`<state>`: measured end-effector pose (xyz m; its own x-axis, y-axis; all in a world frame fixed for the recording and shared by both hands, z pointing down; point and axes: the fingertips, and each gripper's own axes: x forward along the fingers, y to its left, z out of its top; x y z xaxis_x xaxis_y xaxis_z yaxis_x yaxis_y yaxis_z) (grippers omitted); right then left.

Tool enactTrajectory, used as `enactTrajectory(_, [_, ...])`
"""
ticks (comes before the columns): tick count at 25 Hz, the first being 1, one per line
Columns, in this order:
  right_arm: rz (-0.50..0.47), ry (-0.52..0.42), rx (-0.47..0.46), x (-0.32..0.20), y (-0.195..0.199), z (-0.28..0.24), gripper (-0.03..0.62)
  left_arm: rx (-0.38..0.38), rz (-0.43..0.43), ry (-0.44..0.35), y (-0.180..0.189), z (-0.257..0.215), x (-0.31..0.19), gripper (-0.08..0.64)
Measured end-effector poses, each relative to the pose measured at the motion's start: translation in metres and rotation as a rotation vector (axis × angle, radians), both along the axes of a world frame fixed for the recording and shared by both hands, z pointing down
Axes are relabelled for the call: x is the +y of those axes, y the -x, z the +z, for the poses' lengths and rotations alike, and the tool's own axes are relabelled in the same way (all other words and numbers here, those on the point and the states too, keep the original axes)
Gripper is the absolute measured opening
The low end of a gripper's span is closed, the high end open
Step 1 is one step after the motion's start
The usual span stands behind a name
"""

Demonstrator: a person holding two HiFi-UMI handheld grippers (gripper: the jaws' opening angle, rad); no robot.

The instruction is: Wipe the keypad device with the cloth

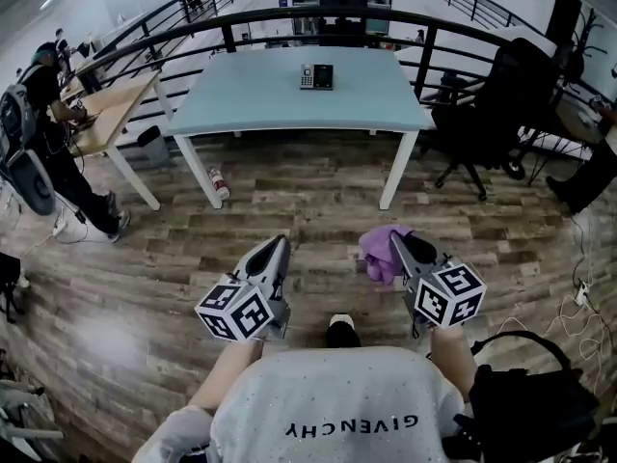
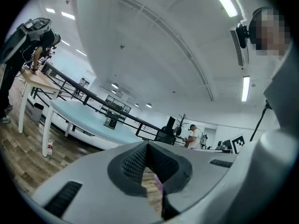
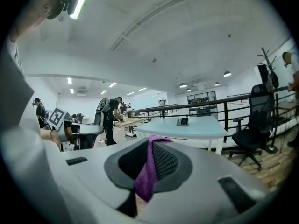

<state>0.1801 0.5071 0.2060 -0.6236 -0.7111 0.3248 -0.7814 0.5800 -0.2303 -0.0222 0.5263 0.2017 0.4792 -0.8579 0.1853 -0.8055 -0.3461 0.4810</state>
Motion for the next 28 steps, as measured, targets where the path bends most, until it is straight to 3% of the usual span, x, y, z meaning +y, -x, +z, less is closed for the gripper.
enactTrajectory(5, [-0.065,-0.032,0.010,-0.078,0.001,0.003,0.025,-0.090,-0.066,0.042,0.001,0.019,-0.072,0.000])
enactTrajectory(8, [-0.084,-0.053,0.004,-0.127,-0.007,0.003,0.026,-0.067,-0.078,0.046,-0.004,0.022,-0.117,0.000])
enactTrajectory(15, [-0.100,-0.066,-0.031,-0.212,-0.020,0.021,0.025,-0.045,-0.080,-0.027,-0.021,0.024,-0.194,0.000])
enactTrajectory(28, [-0.172,0.000,-0.029,-0.295,0.003,0.072,0.026,-0.025,-0.129,0.008,-0.012,0.060,-0.279,0.000])
